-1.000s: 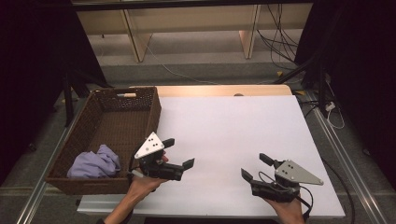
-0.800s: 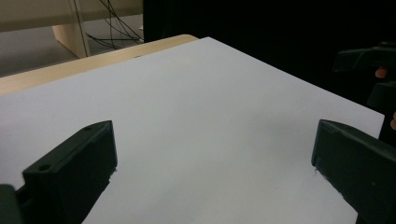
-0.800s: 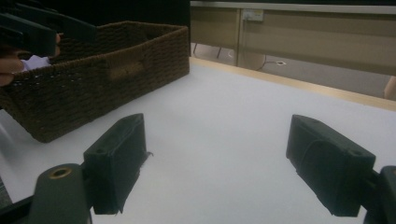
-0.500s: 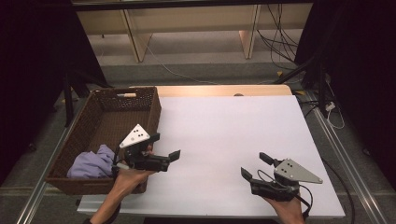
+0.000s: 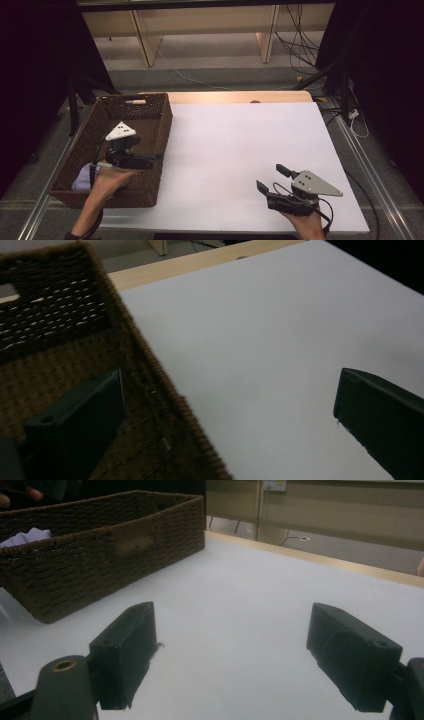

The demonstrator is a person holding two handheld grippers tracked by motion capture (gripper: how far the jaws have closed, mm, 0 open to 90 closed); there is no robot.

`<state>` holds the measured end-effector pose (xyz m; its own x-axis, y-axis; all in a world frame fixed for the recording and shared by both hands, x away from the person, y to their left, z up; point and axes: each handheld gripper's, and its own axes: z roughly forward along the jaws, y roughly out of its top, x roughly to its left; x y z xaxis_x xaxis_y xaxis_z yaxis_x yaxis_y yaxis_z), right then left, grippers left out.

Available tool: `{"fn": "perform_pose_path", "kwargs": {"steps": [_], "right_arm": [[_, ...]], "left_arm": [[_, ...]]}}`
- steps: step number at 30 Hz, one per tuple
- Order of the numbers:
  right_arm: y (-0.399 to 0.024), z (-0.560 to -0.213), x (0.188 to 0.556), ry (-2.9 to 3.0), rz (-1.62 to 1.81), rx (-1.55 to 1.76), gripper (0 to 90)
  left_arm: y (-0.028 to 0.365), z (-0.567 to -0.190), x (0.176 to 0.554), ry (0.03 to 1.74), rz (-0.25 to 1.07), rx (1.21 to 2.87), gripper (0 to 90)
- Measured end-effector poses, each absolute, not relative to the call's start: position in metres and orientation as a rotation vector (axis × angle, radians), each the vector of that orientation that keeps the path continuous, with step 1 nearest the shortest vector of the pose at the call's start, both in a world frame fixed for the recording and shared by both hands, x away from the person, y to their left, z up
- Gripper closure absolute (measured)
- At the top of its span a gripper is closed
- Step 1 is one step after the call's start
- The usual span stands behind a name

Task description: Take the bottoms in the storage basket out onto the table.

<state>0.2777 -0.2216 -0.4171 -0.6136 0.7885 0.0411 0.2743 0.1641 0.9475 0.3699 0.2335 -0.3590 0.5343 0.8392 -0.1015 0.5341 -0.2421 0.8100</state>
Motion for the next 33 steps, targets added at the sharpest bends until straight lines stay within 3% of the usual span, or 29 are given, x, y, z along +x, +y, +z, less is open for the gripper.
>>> {"fn": "perform_pose_path", "kwargs": {"steps": [15, 33], "right_arm": [[-0.221, -0.418, 0.278, 1.984, 1.454, 0.999, 21.1], [-0.218, -0.422, 0.28, 2.021, 1.439, 1.002, 21.1]], "left_arm": [[0.299, -0.356, 0.378, 1.38, 0.552, 2.019, 0.8], [0.337, -0.379, 0.385, 1.625, 0.506, 2.152, 2.5]]}}
